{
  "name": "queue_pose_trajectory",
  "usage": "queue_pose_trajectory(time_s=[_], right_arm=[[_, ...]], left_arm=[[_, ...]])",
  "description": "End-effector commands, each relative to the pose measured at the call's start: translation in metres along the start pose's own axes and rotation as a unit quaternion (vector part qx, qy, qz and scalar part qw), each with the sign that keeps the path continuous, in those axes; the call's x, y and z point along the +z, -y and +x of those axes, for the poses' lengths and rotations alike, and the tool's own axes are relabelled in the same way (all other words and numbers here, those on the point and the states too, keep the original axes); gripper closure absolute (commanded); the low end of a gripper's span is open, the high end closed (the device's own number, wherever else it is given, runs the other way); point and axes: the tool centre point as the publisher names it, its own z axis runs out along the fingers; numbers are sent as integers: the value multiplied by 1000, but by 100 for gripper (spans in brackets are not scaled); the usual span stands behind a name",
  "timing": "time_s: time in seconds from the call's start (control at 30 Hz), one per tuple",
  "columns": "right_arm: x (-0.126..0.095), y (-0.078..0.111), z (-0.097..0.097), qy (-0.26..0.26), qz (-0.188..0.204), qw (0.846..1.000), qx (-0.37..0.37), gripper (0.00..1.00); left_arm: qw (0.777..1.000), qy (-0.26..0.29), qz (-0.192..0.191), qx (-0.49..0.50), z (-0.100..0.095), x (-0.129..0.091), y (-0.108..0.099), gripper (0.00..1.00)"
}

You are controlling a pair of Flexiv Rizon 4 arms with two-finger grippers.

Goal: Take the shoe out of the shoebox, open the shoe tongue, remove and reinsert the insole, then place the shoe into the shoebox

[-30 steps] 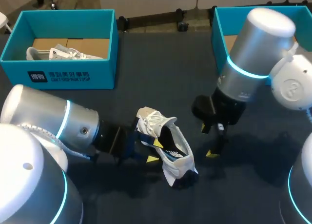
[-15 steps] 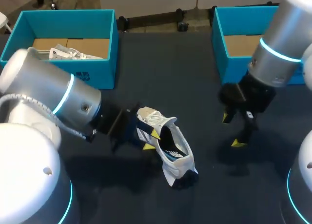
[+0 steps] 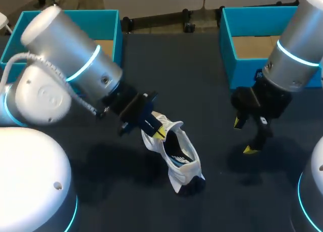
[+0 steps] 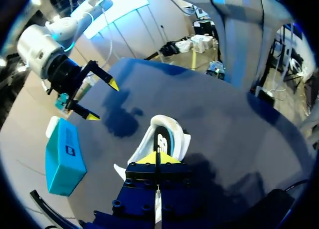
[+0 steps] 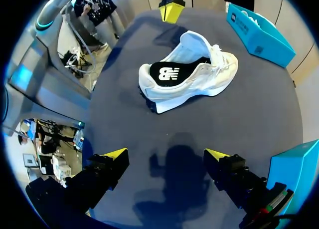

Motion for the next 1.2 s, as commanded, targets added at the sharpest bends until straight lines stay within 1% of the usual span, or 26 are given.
queue_pose_trajectory(time_s=[0.03, 0.27, 0.3, 0.37, 0.43, 0.47, 0.53, 0.57, 0.63, 0.67, 0.7, 0.73, 0.77, 0.83, 0.97, 1.07, 1.2], right_arm=[[1, 0, 0, 0, 0, 1000, 0, 0], [1, 0, 0, 0, 0, 1000, 0, 0], [1, 0, 0, 0, 0, 1000, 0, 0], [1, 0, 0, 0, 0, 1000, 0, 0], [-5, 6, 0, -4, 2, 1000, -5, 0], [-10, 12, 0, -2, 2, 1000, -4, 0], [-15, 20, 1, -4, 7, 1000, -4, 0], [-19, 25, 2, -4, 2, 1000, -12, 0], [-25, 34, 5, -10, 11, 1000, -5, 0], [-27, 36, 6, -10, 9, 1000, -14, 0], [-30, 40, 6, -14, 18, 1000, -5, 0], [-31, 42, 6, -16, 21, 1000, -4, 0], [-33, 45, 6, -13, 16, 999, -24, 0], [-34, 47, 7, -12, 13, 1000, -14, 0], [-34, 47, 7, -12, 13, 1000, -14, 0], [-34, 47, 7, -12, 13, 1000, -14, 0], [-34, 47, 7, -12, 13, 1000, -14, 0]], left_arm=[[983, -182, -4, -1, -7, 1, 2, 100], [983, -182, -4, -1, -7, 1, 2, 100], [983, -184, -5, 11, -10, 0, 1, 100], [973, -226, 5, 42, -11, -3, 4, 100], [970, -239, -13, 50, -11, -5, 5, 100], [965, -254, -7, 59, -11, -5, 6, 100], [960, -271, -29, 69, -9, -5, 6, 100], [957, -279, -30, 72, -8, -4, 7, 100], [949, -301, -47, 82, -5, -3, 8, 100], [947, -307, -46, 84, -5, -3, 8, 100], [942, -318, -50, 91, -4, -4, 8, 100], [942, -318, -55, 92, -3, -5, 8, 100], [938, -327, -59, 96, -2, -5, 8, 100], [934, -335, -65, 101, 0, -3, 9, 100], [922, -365, -68, 110, 4, 4, 9, 100], [919, -372, -67, 111, 5, 11, 8, 100], [908, -396, -70, 121, 5, 30, 6, 100]])
